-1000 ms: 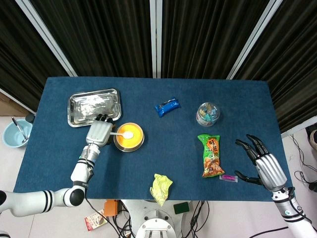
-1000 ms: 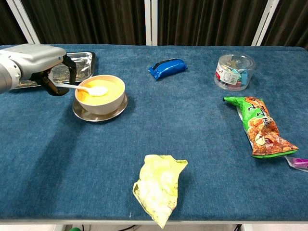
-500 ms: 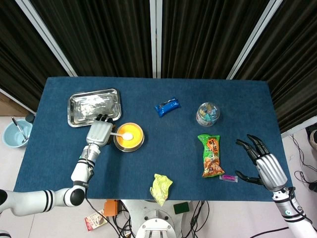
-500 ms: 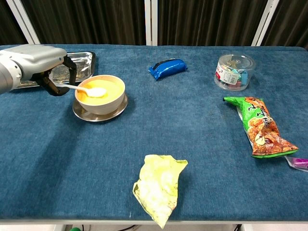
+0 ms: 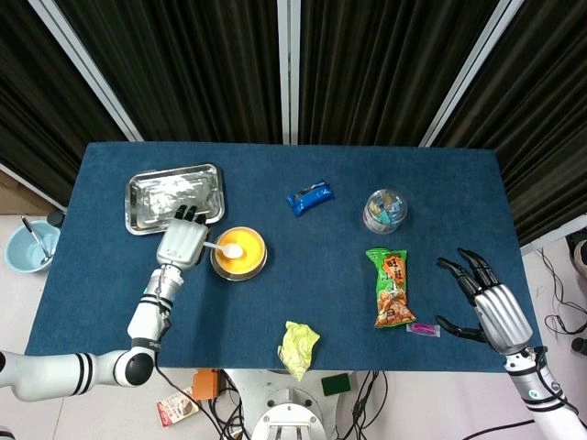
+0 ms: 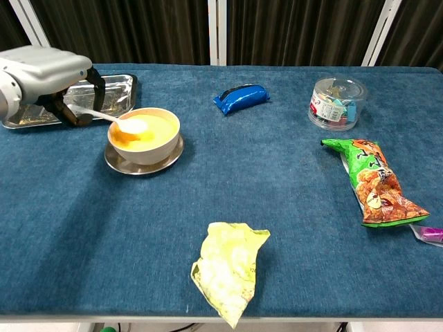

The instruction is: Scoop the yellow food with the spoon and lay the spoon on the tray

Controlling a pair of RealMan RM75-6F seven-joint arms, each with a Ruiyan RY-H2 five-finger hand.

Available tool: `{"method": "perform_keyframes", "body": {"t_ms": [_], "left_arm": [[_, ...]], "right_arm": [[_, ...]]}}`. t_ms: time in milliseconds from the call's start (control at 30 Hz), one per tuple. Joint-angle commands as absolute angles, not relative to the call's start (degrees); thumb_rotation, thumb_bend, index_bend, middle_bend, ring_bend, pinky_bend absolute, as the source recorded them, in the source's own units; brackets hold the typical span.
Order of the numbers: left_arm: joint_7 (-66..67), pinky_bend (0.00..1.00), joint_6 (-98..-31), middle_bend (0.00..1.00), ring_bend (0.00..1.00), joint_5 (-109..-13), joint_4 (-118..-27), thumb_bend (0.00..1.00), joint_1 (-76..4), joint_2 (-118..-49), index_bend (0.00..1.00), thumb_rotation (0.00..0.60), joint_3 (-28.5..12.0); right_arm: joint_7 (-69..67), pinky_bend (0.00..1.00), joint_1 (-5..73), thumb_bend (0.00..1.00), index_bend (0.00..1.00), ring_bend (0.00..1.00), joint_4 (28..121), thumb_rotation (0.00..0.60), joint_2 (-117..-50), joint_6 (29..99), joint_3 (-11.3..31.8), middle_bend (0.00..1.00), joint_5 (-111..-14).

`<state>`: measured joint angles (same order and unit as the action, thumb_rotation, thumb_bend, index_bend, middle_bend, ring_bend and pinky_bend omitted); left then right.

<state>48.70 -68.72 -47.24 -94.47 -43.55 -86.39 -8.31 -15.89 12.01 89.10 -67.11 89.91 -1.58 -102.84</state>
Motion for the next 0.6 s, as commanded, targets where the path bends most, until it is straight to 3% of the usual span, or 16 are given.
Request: {"method": "perform_keyframes", "body": {"t_ms": [33, 233, 433, 600], "left_arm": [[58.0, 0.15, -74.2, 0.33, 0.18, -49.0, -96.2, 0.45, -45.0, -87.0, 0.55, 0.6, -6.6], [70.5, 0.2, -80.6, 0.41, 0.27, -53.3, -93.9, 0.47, -46.7, -91.7, 0.57, 0.6, -4.0], [80.0, 0.23, -83.0, 0.49, 0.39, -55.9, -91.2, 0.48, -48.1, -95.5, 0.58, 0.6, -2.7], [85.7, 0.24, -83.1, 0.51, 0.4, -55.9, -90.3, 0.49, -49.1, -97.4, 0.58, 0.6, -2.9]], "right_arm": [[-16.0, 0.09, 11.9, 0.18, 0.11, 0.0, 89.0, 0.6, -67.2, 90.0, -1.6, 0.19, -102.9], [-16.5, 0.09, 11.7, 0.18, 0.11, 0.0, 88.5, 0.6, -67.2, 90.4, -1.8, 0.19, -102.8], [-16.9, 0.09, 11.5, 0.18, 0.11, 0.0, 88.2, 0.6, -67.4, 90.6, -1.8, 0.19, -102.7], [-17.4, 0.09, 11.5, 0.18, 0.11, 0.0, 87.7, 0.6, -67.6, 90.5, -1.8, 0.19, -102.6]]}}
